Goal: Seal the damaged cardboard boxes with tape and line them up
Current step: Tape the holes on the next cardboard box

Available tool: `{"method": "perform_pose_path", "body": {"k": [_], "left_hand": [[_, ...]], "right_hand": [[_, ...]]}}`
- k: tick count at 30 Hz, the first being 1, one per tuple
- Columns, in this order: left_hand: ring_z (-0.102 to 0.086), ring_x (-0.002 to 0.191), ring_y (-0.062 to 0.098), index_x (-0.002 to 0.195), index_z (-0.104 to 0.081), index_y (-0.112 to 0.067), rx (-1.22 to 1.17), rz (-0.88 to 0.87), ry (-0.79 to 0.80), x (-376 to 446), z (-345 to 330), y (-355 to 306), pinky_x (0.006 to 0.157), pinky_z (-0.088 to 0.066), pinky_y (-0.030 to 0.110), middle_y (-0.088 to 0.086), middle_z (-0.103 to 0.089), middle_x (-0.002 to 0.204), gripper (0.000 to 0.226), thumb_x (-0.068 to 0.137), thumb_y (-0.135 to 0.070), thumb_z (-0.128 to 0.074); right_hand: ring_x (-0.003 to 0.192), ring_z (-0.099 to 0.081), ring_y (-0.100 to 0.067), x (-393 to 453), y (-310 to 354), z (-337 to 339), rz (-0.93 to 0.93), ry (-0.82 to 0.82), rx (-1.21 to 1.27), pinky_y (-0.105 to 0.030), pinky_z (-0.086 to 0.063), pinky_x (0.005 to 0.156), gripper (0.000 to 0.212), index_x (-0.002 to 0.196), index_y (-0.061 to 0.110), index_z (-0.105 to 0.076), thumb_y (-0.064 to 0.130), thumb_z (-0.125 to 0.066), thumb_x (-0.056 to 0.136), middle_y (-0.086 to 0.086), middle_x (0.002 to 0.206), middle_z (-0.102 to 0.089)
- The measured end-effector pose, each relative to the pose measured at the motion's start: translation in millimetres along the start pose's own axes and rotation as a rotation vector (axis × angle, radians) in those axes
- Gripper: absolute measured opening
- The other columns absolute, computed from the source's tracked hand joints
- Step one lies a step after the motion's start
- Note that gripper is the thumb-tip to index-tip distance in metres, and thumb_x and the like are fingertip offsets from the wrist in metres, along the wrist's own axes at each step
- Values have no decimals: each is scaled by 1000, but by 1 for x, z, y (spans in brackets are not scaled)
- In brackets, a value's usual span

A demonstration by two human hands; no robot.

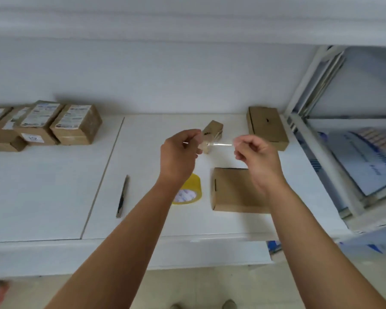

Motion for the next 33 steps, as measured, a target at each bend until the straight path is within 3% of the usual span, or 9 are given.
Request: {"method": "perform_pose_path", "body": {"k": [3, 6, 12, 16, 18, 21, 25, 28, 33], "left_hand": [[-71, 69, 9, 90, -68, -35, 6, 36, 34, -13, -51, 4, 77, -59, 36, -14, -73, 77, 17, 88, -20, -61], [-72, 74, 12, 91, -65, -31, -20, 169, 88, -23, -92, 24, 82, -58, 38, -9, -75, 78, 14, 79, -25, -64], [-62, 62, 7, 70, -70, -28, 121, 242, 128, -36, -129, 59, 68, -53, 30, -10, -71, 68, 16, 85, -24, -68], [-59, 66, 5, 74, -69, -29, 209, 288, 107, -47, -136, 78, 62, -41, 20, -15, -66, 66, 14, 88, -30, -71], [-61, 73, 5, 76, -70, -29, 258, 300, 87, -51, -135, 84, 60, -40, 17, -15, -66, 73, 12, 88, -27, -69], [-57, 71, -2, 72, -64, -31, 336, 273, 63, -56, -132, 88, 52, -38, 6, -16, -64, 74, 19, 89, -24, -68], [-52, 71, -3, 81, -58, -31, 439, 220, 59, -60, -133, 92, 55, -37, 0, -18, -58, 77, 18, 93, -20, -63], [-53, 73, 2, 84, -58, -27, 516, 184, 37, -62, -135, 96, 55, -35, 6, -16, -58, 79, 17, 95, -14, -58], [-55, 79, 17, 85, -61, -13, 611, 105, 14, -64, -139, 93, 63, -40, 28, -2, -62, 84, 12, 95, -10, -54]], "right_hand": [[65, -57, -8, 3, -5, 56, -2, -37, -78, -22, -54, 72, 21, 76, 27, -75, 12, -69, 90, 3, 68, -64], [66, -57, -10, 5, -20, 99, -30, -49, -177, -31, -54, 81, 19, 77, 27, -76, 16, -69, 91, -1, 69, -64], [65, -58, -10, 5, -68, 135, -157, 27, -278, -39, -54, 86, 13, 88, 16, -75, 13, -64, 94, -2, 68, -65], [64, -60, -8, 6, -98, 144, -206, 35, -295, -30, -53, 80, 12, 103, 13, -72, 14, -66, 93, 4, 63, -64], [62, -60, -7, 8, -106, 147, -211, 40, -315, -27, -52, 75, 7, 97, 14, -71, 16, -70, 90, 6, 63, -65], [70, -63, -11, 16, -112, 147, -198, 65, -418, -28, -52, 75, 8, 93, 19, -66, 24, -72, 89, 3, 73, -67], [80, -57, -3, 24, -111, 137, -74, 123, -685, -14, -40, 67, 17, 101, 26, -54, 32, -67, 92, 13, 86, -60], [80, -55, -6, 23, -114, 125, 11, 177, -805, -19, -40, 68, 23, 114, 25, -48, 31, -62, 96, 10, 89, -60], [82, -58, -13, 17, -113, 116, 130, 190, -941, -25, -46, 70, 25, 120, 20, -46, 27, -56, 99, 4, 94, -61]]}}
Point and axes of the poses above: each hand's wrist, its own x-axis towards the middle knuckle, its own z-axis out of the back of the hand, y = z × x, the point moved 9 cm from there along x, towards the middle knuckle
